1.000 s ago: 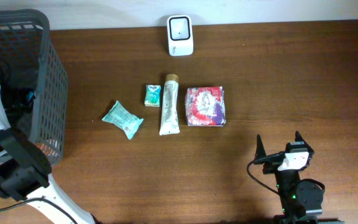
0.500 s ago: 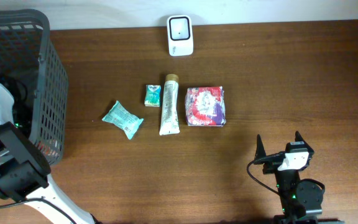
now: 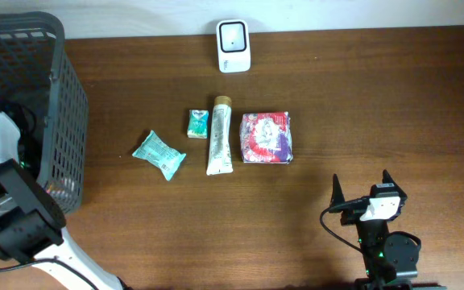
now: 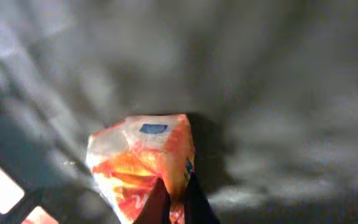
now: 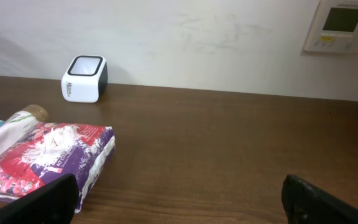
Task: Scan the item barcode
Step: 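Reach the left gripper into the basket and grasp the orange tissue pack, then place the orange tissue pack on the table below the teal box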
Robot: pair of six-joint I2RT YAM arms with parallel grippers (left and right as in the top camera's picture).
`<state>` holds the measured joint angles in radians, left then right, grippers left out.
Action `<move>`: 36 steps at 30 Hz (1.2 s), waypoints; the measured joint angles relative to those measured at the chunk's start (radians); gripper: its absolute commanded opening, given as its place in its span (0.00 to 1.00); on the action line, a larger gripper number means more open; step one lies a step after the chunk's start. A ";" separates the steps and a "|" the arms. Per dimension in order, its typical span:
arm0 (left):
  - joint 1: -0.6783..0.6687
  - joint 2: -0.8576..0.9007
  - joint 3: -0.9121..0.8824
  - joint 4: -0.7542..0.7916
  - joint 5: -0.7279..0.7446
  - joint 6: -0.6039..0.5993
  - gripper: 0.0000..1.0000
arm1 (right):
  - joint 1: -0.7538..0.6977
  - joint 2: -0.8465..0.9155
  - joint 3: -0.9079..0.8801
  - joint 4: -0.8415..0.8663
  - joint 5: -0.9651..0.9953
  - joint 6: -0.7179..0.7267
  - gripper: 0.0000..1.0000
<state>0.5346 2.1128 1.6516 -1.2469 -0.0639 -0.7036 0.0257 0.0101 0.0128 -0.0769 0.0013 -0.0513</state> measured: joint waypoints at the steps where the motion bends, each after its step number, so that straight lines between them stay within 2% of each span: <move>1: 0.000 0.013 0.054 -0.023 0.005 0.029 0.00 | 0.000 0.000 0.000 0.000 0.000 -0.001 0.99; 10: 0.000 0.019 0.776 -0.348 0.022 0.084 0.00 | 0.000 0.000 0.000 0.000 0.000 0.000 0.99; 14: 0.000 -0.040 1.036 -0.372 0.032 0.084 0.00 | 0.000 0.000 0.000 0.000 0.000 0.000 0.99; 17: -0.003 -0.125 1.110 -0.365 0.086 0.084 0.00 | 0.000 0.000 0.000 0.000 0.000 0.000 0.99; 20: -0.052 -0.225 1.143 -0.358 0.169 0.110 0.00 | 0.000 0.000 0.000 0.000 0.000 0.000 0.99; 22: -0.149 -0.251 1.150 -0.361 0.257 0.179 0.00 | 0.000 0.000 0.000 0.000 0.000 0.000 0.99; 24: -0.230 -0.245 1.149 -0.373 0.287 0.227 0.00 | 0.000 0.000 0.000 0.000 0.000 0.000 0.99; 26: -0.372 -0.210 1.131 -0.385 0.312 0.298 0.00 | 0.000 0.000 0.000 0.000 0.000 0.000 0.99; 32: -0.652 -0.102 1.021 -0.436 0.222 0.393 0.00 | 0.000 0.000 0.000 0.000 0.000 0.000 0.99; 36: -0.787 -0.048 0.850 -0.416 0.169 0.418 0.00 | 0.000 0.000 0.000 0.000 0.000 -0.001 0.99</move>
<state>-0.2523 2.0651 2.5019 -1.6627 0.1055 -0.2852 0.0257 0.0101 0.0128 -0.0769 0.0010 -0.0521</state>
